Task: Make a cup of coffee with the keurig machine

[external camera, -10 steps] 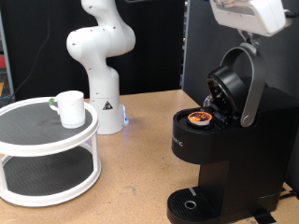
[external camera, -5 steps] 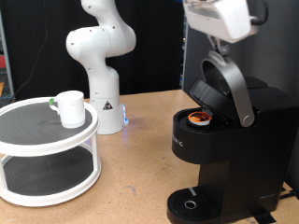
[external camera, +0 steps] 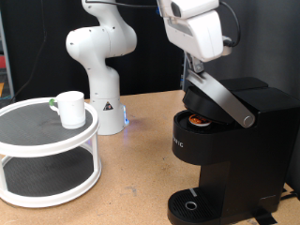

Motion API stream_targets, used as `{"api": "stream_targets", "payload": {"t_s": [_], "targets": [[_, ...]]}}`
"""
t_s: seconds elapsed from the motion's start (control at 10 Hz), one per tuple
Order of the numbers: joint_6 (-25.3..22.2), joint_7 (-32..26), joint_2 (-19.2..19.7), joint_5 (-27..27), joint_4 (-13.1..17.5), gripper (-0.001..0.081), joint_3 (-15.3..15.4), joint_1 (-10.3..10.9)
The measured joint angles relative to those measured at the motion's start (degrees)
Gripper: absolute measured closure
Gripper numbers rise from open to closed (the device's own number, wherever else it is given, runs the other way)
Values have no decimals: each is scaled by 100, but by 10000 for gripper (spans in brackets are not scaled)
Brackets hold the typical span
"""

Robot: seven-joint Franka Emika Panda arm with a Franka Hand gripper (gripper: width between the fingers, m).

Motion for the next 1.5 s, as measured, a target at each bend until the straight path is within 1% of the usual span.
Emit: {"api": "stream_targets", "payload": {"t_s": [0.1,0.4,0.8,1.0,1.5], "targets": [[50,-19,22,-90,-66,799,-13,-34],[394,-128,184,-345,-387,799,-91,-134],[901,-160,457,-380,-660,799,-123,-190],[1096,-179,563,-380,-727,799,-130,-192],[1105,-271,563,-381,-731,799,-133,-192]]}}
